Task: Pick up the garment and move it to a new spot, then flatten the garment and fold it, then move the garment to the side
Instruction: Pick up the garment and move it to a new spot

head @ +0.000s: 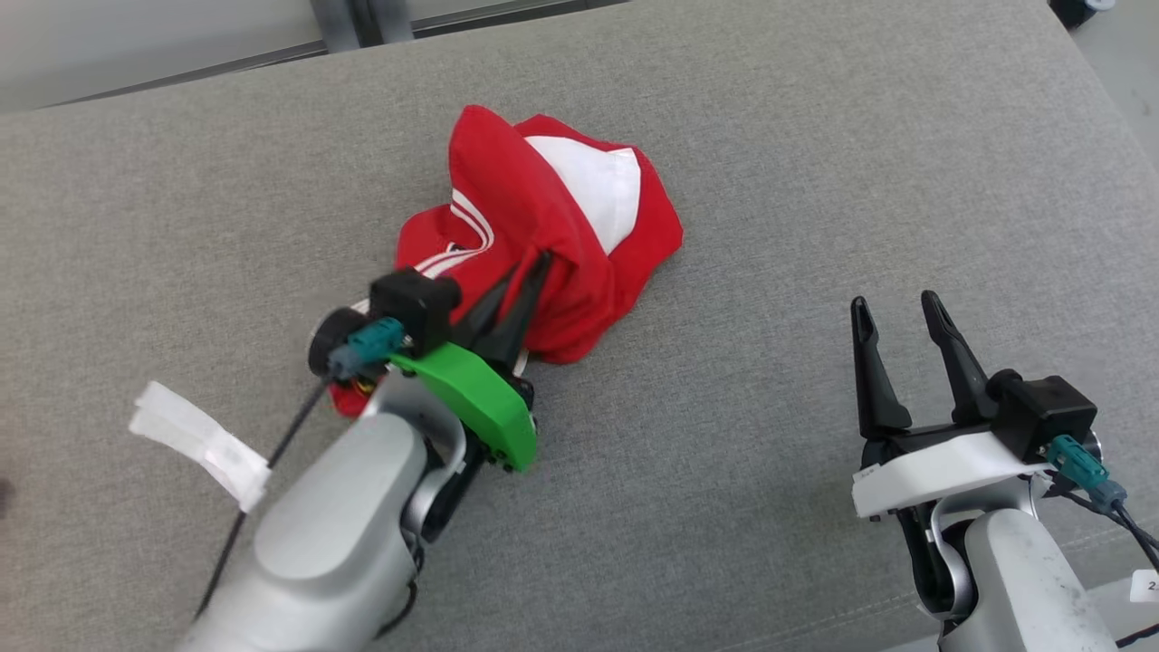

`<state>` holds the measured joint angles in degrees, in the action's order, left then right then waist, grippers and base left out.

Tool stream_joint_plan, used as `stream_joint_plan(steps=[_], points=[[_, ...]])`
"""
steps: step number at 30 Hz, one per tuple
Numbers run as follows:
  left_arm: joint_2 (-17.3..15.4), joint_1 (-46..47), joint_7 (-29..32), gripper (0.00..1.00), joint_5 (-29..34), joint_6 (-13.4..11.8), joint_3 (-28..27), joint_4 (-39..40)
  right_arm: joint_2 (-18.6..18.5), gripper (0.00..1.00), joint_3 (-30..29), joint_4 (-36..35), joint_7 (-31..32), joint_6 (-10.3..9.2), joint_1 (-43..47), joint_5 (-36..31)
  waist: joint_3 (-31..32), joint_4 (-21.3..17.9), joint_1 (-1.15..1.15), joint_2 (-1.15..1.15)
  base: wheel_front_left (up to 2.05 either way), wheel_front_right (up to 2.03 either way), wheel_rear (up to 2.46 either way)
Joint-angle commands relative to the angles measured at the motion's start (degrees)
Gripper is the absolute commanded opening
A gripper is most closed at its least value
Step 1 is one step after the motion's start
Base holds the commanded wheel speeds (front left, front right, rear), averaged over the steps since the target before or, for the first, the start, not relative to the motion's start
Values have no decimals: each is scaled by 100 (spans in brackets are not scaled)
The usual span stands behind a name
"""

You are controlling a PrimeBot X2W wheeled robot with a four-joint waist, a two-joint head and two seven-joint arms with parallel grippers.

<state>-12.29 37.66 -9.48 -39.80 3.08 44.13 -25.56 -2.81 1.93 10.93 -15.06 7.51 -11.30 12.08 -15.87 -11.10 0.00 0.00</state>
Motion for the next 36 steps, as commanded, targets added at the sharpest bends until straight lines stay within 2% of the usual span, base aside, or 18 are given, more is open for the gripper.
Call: stream_joint_plan(steps=[1,3,4,5,10,15,21,26,31,36], points=[[69,-129,-65,0,17,58,77,-76,-15,100,-5,24,-17,-4,-18,-27,42,65,0,0,0,0,0],[191,-236,-113,0,26,96,199,-173,-15,100,-3,42,-17,-4,9,-49,91,123,0,0,0,0,0],[223,-229,-176,44,79,108,236,-184,-15,100,4,57,-17,-4,29,-63,131,157,0,0,0,0,0],[239,-209,-222,100,119,103,258,-199,-16,100,6,66,-17,-4,45,-74,165,190,0,0,0,0,0],[179,-84,-482,100,331,-24,84,-110,-15,100,-12,113,-17,-4,172,-145,428,400,0,0,0,0,0],[-129,-300,-574,100,450,-232,-380,151,-17,100,7,114,-17,-4,271,-224,674,621,0,0,0,0,0],[-587,-897,-572,100,687,-475,-1331,653,-15,100,88,129,-17,-4,343,-251,906,902,0,0,0,0,0],[-856,-1562,-574,100,950,-496,-2169,1087,-15,100,148,149,-18,-4,411,-281,1053,1086,0,0,0,0,0],[-874,-2335,-568,100,1306,-554,-3045,1594,-16,100,276,163,-18,-4,433,-314,1155,1155,0,0,0,0,0],[-646,-3057,-568,100,1626,-440,-3696,1927,-17,100,415,181,-18,-4,491,-263,1266,1200,0,0,0,0,0]])
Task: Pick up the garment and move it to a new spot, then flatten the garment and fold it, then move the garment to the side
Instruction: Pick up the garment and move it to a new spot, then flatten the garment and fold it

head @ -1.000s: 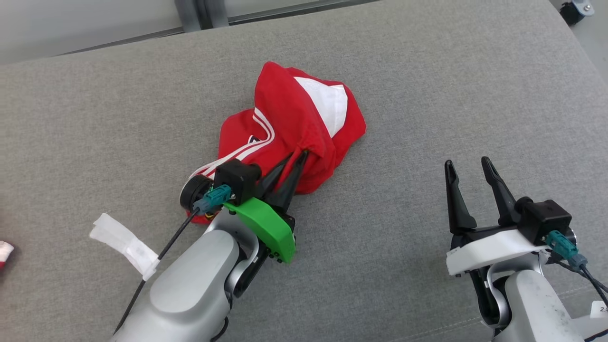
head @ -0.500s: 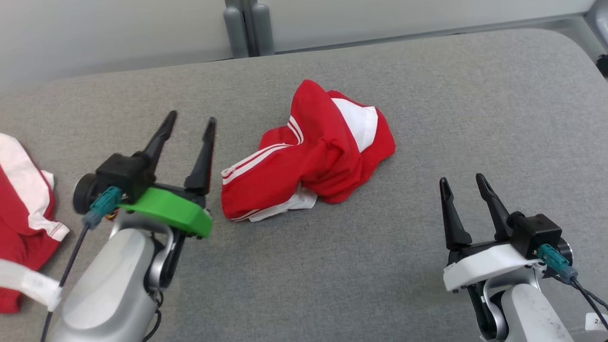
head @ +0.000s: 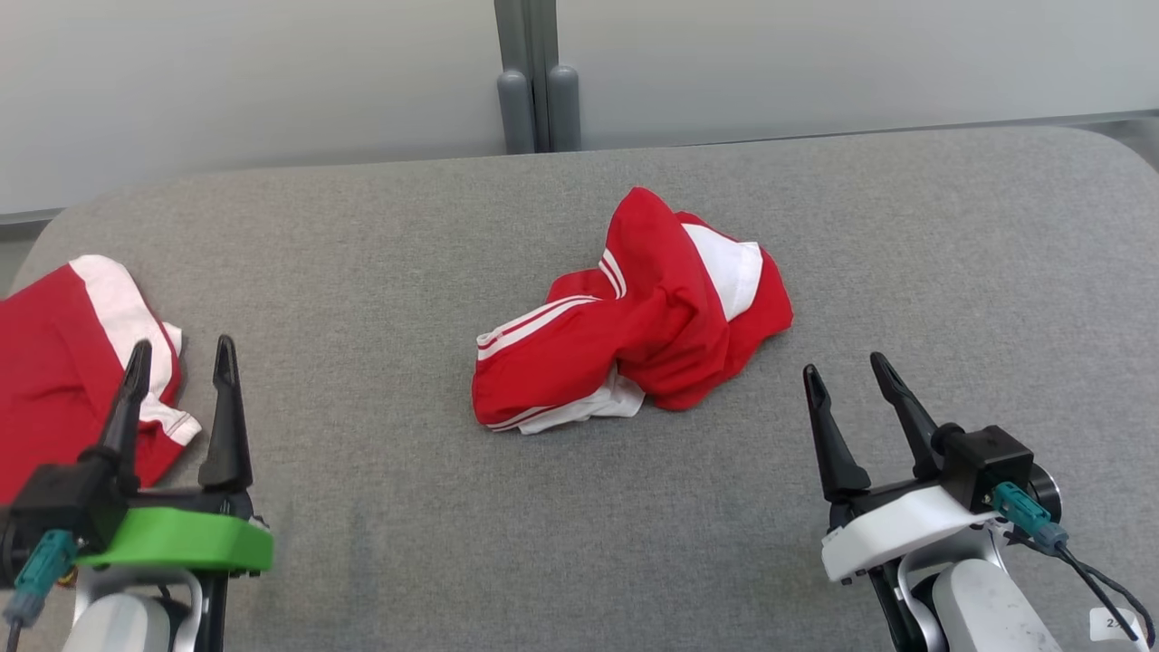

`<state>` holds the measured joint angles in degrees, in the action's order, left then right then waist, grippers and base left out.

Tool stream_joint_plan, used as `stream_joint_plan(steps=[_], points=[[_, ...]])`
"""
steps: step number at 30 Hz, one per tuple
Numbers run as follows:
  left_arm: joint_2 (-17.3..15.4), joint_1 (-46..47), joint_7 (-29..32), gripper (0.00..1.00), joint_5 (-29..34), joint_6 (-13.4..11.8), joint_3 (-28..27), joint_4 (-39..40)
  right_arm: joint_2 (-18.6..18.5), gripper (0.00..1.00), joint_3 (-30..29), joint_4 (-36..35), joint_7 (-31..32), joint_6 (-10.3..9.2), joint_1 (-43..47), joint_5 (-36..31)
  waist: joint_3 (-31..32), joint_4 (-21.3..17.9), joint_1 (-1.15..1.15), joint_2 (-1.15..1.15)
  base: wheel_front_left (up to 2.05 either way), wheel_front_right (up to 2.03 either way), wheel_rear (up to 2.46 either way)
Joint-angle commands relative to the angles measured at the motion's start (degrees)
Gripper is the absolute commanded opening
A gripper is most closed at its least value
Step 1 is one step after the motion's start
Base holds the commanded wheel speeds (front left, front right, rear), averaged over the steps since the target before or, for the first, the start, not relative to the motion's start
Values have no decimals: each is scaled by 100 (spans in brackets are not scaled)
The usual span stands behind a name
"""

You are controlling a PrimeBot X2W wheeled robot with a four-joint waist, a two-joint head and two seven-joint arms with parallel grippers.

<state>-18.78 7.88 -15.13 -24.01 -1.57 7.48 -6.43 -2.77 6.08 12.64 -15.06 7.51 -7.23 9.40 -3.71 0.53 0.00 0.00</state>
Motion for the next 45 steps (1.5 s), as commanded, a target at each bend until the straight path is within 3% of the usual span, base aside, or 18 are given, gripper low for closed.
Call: stream_joint_plan(steps=[1,11,20,33,45], points=[[65,-203,-2,100,133,65,-135,59,-20,100,22,13,-18,-4,102,12,77,48,0,0,0,0,0],[628,-947,-2,100,564,442,-853,151,-20,100,84,64,-18,-4,215,-53,244,51,0,0,0,0,0],[826,-1301,-3,100,959,751,-997,131,-20,100,-15,72,-18,-4,352,-153,350,-52,0,0,0,0,0],[1006,-1364,-3,100,1139,893,-1030,-3,-20,100,-91,107,-18,-4,436,-208,420,-1,0,0,0,0,0],[963,-1265,-3,100,1154,907,-1016,-41,-20,100,-67,139,-18,-4,410,-185,413,-12,0,0,0,0,0]])
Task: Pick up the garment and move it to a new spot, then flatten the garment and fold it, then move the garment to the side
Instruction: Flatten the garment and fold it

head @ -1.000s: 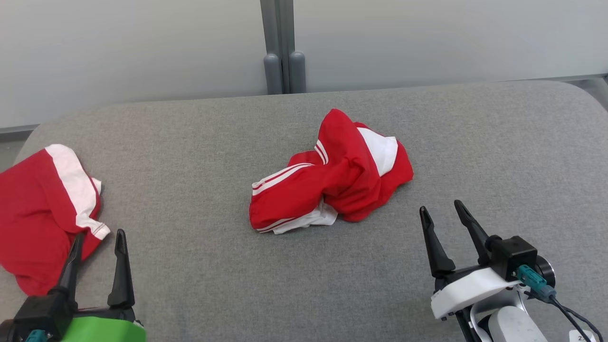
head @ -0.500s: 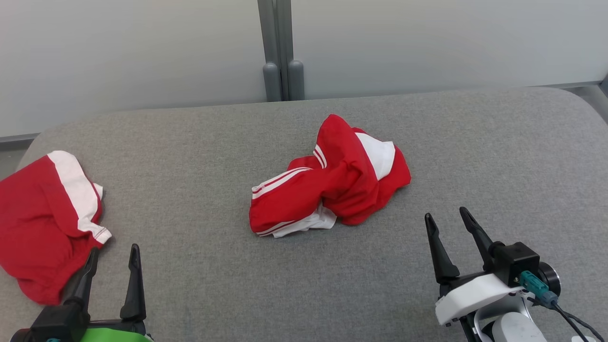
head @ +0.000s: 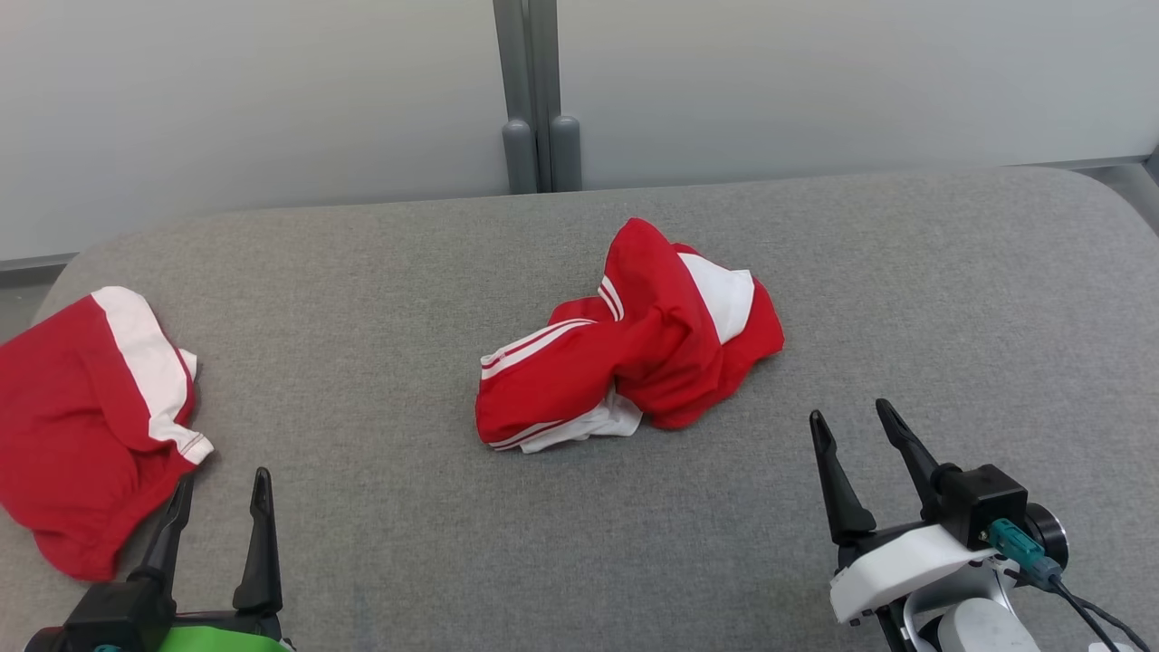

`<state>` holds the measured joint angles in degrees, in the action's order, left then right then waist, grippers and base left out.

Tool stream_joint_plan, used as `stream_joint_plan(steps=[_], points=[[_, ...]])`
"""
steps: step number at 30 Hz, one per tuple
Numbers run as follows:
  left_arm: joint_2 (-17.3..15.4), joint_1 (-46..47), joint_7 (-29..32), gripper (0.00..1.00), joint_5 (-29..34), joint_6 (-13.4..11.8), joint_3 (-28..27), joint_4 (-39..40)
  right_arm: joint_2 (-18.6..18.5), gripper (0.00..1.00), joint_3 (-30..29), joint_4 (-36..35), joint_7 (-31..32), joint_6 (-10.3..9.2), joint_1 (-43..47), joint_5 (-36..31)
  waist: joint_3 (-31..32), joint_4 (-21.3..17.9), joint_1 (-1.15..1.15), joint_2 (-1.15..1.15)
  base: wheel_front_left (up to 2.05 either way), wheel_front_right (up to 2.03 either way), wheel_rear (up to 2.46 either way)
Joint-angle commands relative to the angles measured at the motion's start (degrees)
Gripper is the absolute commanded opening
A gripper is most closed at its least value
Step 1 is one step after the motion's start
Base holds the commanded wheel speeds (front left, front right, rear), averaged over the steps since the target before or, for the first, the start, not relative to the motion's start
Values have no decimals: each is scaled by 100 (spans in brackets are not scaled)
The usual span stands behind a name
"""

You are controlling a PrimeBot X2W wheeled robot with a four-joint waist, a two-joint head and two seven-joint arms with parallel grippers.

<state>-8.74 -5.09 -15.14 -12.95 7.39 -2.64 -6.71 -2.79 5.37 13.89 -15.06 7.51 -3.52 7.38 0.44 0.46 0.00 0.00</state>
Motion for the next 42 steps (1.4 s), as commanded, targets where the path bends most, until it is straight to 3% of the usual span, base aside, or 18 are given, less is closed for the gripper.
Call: stream_joint_plan(steps=[1,17,32,42], points=[[-51,39,-2,100,33,12,5,-15,-19,100,6,16,-18,-4,32,23,-3,-10,0,0,0,0,0],[-592,1218,-1,100,-295,14,531,-226,-19,100,112,-38,-18,-4,-167,69,-409,-294,0,0,0,0,0],[-1161,2760,4,100,-1457,8,2449,-1477,-19,100,139,-174,-18,-4,-507,161,-1109,-817,0,0,0,0,0],[-1371,3234,51,100,-2349,7,3639,-2339,-17,100,146,-250,-18,-4,-583,206,-1340,-1076,0,0,0,0,0]])
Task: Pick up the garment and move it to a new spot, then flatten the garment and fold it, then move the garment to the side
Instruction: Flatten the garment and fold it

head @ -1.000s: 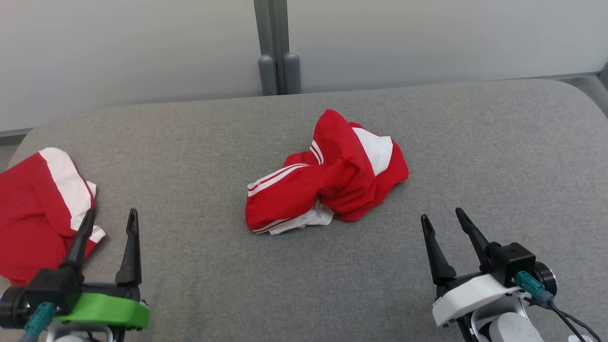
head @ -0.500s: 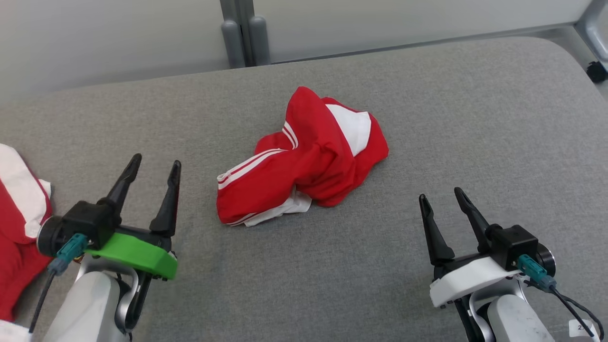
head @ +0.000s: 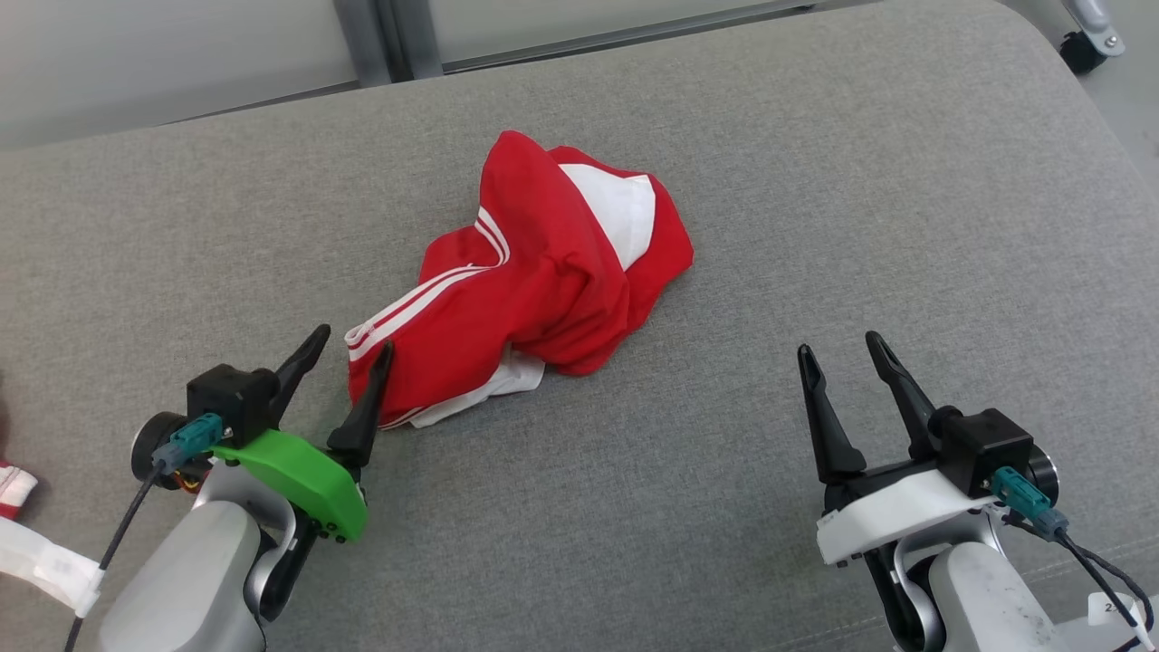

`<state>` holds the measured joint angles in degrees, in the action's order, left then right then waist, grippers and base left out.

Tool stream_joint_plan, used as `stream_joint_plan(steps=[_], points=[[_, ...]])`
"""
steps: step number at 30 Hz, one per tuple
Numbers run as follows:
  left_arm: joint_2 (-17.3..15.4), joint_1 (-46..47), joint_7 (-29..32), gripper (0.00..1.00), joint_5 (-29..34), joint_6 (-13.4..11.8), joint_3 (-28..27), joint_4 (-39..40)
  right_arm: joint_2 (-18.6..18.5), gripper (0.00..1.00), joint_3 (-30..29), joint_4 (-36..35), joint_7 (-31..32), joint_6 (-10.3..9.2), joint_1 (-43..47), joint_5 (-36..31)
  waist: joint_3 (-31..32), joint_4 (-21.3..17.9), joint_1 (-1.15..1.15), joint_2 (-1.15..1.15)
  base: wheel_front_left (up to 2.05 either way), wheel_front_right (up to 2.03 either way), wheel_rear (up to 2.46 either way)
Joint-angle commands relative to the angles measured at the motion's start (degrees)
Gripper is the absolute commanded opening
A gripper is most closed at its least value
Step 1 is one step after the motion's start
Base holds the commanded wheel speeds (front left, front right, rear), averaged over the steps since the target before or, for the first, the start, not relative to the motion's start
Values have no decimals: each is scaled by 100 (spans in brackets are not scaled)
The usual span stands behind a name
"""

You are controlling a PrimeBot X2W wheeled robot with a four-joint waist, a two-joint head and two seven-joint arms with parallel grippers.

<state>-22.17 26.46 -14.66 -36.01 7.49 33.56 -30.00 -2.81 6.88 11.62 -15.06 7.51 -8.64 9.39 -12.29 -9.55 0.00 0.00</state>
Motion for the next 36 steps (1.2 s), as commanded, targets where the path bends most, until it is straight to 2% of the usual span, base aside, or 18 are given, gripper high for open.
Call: stream_joint_plan(steps=[1,2,3,4,5,10,12,17,23,31,36], points=[[-23,94,15,100,-160,-2,119,-57,-15,100,-18,-28,-18,-4,-72,4,-74,-87,0,0,0,0,0],[-47,129,30,100,-259,-2,255,-114,-15,100,-25,-35,-18,-4,-76,6,-81,-101,0,0,0,0,0],[-81,175,21,83,-310,-2,327,-157,-16,100,-27,-34,-18,-4,-76,4,-83,-111,0,0,0,0,0],[-99,229,5,26,-420,-3,398,-220,-15,100,-30,-33,-18,-4,-75,1,-81,-121,0,0,0,0,0],[-119,272,-8,0,-450,-2,477,-264,-15,100,-28,-36,-18,-4,-76,1,-78,-129,0,0,0,0,0],[-94,466,-47,0,-727,-3,651,-470,-15,100,-39,-47,-18,-4,-59,15,-25,-100,0,0,0,0,0],[-137,552,-59,0,-758,-3,555,-543,-16,100,-50,-47,-18,-4,-23,19,16,-52,0,0,0,0,0],[-343,555,-54,0,-419,-117,-354,-345,-16,100,-81,-13,-18,-4,76,4,169,124,0,0,0,0,0],[-695,246,-56,0,104,-364,-1437,349,-16,100,-99,36,-18,-4,135,17,405,344,0,0,0,0,0],[-1167,-164,-57,0,592,-635,-2176,1383,-17,100,-91,82,-18,-4,244,75,603,546,0,0,0,0,0],[-1353,-444,74,0,605,-811,-2268,2012,-17,100,-63,86,-18,-4,244,123,613,568,0,0,0,0,0]])
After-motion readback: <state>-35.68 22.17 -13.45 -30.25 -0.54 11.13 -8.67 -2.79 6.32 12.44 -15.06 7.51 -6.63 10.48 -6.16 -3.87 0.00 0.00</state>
